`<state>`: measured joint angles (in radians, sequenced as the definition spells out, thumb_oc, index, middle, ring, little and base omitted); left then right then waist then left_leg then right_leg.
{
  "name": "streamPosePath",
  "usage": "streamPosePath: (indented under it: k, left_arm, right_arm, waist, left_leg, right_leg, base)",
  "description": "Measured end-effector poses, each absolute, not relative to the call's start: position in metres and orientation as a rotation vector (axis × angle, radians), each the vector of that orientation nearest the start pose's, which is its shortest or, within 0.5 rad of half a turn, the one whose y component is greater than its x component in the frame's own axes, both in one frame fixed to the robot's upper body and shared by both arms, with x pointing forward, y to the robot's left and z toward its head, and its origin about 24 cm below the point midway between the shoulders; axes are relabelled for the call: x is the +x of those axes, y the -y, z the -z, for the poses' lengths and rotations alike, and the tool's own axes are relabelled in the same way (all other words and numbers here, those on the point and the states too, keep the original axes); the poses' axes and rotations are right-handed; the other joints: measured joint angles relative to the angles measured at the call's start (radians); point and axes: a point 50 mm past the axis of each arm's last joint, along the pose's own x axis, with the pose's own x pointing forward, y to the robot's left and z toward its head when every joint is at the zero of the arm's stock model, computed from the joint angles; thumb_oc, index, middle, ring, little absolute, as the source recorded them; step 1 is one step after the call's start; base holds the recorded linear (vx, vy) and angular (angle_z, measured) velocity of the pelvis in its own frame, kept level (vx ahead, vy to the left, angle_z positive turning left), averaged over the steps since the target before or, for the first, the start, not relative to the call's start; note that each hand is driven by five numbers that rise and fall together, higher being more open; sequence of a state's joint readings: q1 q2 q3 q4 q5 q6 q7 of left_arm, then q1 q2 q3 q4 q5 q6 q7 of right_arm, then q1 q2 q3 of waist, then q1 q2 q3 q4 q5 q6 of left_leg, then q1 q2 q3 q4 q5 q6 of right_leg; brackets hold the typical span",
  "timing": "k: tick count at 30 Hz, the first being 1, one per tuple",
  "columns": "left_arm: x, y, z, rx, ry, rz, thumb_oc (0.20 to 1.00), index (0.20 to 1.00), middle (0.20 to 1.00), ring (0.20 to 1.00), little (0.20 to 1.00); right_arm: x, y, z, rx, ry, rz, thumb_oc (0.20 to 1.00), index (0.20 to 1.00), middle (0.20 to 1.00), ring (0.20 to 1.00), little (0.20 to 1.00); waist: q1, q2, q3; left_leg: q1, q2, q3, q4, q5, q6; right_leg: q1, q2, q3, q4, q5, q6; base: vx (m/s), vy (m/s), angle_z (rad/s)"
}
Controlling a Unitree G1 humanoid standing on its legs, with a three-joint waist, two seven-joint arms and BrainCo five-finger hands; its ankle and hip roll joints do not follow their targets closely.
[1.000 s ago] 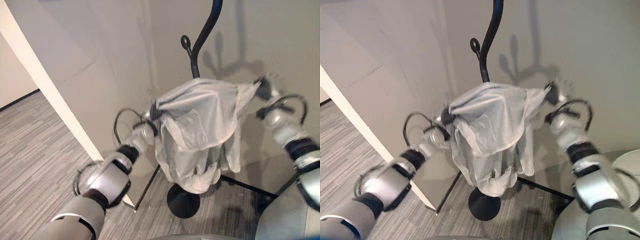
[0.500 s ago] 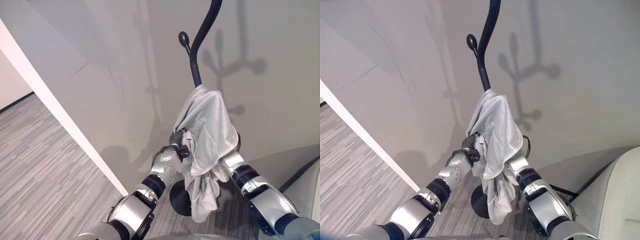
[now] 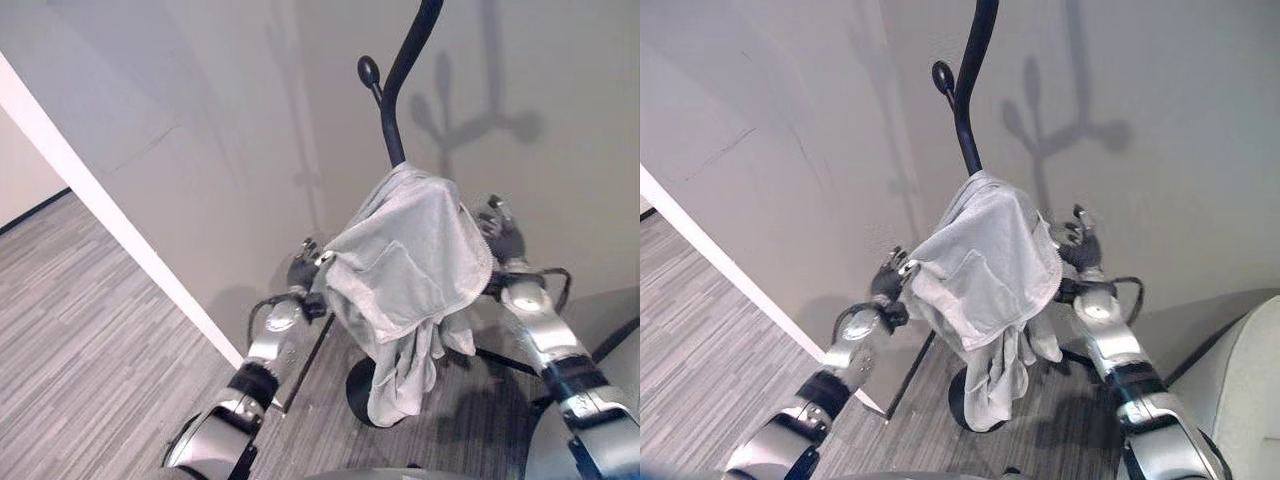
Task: Hang the clothes on the sofa on the clothes rack.
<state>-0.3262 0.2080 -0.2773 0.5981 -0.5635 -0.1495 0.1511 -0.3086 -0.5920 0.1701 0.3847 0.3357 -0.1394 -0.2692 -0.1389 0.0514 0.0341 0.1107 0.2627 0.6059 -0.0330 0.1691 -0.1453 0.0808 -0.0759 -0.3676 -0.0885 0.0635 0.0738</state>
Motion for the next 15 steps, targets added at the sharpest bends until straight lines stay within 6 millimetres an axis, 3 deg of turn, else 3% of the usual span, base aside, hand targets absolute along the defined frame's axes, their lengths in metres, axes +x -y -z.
streamPosePath:
  k: [6,7,9,10,11,12,13,15]
  left_arm:
    - [0.276,-0.183,0.022,-0.172,-0.26,-0.028,1.0,1.0,1.0,1.0,1.0]
    - [0.265,-0.199,0.031,-0.183,-0.283,-0.084,1.0,1.0,1.0,1.0,1.0]
    - [0.257,-0.198,0.039,-0.197,-0.302,-0.09,1.0,1.0,1.0,1.0,1.0]
    - [0.247,-0.201,0.046,-0.206,-0.328,-0.112,1.0,1.0,1.0,1.0,1.0]
    - [0.226,-0.218,0.065,-0.263,-0.386,-0.246,1.0,1.0,1.0,1.0,1.0]
    - [0.226,-0.218,0.065,-0.263,-0.386,-0.246,1.0,1.0,1.0,1.0,1.0]
    - [0.2,-0.233,0.094,-0.265,-0.533,-0.356,1.0,1.0,1.0,1.0,1.0]
    - [0.173,-0.236,0.118,-0.26,-0.68,-0.406,1.0,1.0,1.0,1.0,1.0]
  right_arm:
    - [0.267,0.288,-0.069,-0.27,0.022,0.195,1.0,1.0,1.0,1.0,1.0]
    - [0.257,0.297,-0.067,-0.27,0.008,0.212,1.0,1.0,1.0,1.0,1.0]
    - [0.244,0.304,-0.059,-0.271,-0.014,0.22,1.0,1.0,1.0,1.0,1.0]
    - [0.233,0.308,-0.051,-0.268,-0.048,0.229,1.0,1.0,1.0,1.0,1.0]
    - [0.212,0.312,-0.025,-0.162,-0.115,0.308,1.0,1.0,1.0,1.0,1.0]
    - [0.212,0.312,-0.025,-0.162,-0.115,0.308,1.0,1.0,1.0,1.0,1.0]
    - [0.194,0.311,0.011,-0.015,-0.223,0.404,1.0,1.0,1.0,1.0,1.0]
    - [0.179,0.305,0.041,0.165,-0.302,0.506,1.0,1.0,1.0,1.0,1.0]
  waist:
    - [0.0,-0.012,0.007]
    - [-0.003,-0.015,0.009]
    - [-0.004,-0.014,0.009]
    - [-0.003,-0.007,0.006]
    - [-0.003,-0.008,0.005]
    - [-0.003,-0.008,0.005]
    - [-0.013,-0.013,0.005]
    - [-0.02,-0.011,0.004]
  left_leg:
    - [-0.003,-0.001,0.009,-0.003,-0.001,-0.001]
    - [-0.003,-0.001,0.01,-0.003,-0.001,-0.001]
    - [-0.006,0.005,0.011,-0.002,-0.026,-0.002]
    - [-0.009,0.011,0.012,-0.002,-0.05,0.002]
    - [-0.013,0.013,0.015,-0.001,-0.054,0.009]
    - [-0.013,0.013,0.015,-0.001,-0.054,0.009]
    - [-0.013,0.014,0.023,-0.002,-0.059,0.012]
    - [-0.019,0.012,0.032,-0.002,-0.061,0.012]
  right_leg:
    - [-0.001,-0.001,-0.001,-0.006,0.0,0.001]
    - [-0.002,-0.001,0.0,-0.006,-0.002,-0.003]
    - [-0.006,0.005,-0.001,0.002,-0.003,-0.004]
    - [-0.013,0.009,0.0,0.006,-0.006,-0.008]
    - [-0.018,0.008,0.004,0.012,-0.006,-0.008]
    - [-0.018,0.008,0.004,0.012,-0.006,-0.008]
    - [-0.023,0.008,0.008,0.017,-0.008,-0.009]
    - [-0.036,0.005,0.014,0.021,-0.007,-0.008]
  base:
    - [0.01,-0.004,0.01]
    - [0.01,-0.003,0.04]
    - [0.0,0.0,0.0]
    - [0.03,0.007,-0.05]
    - [0.03,0.012,-0.07]
    - [0.03,0.018,-0.09]
    - [0.03,0.018,-0.07]
    - [0.04,0.021,-0.08]
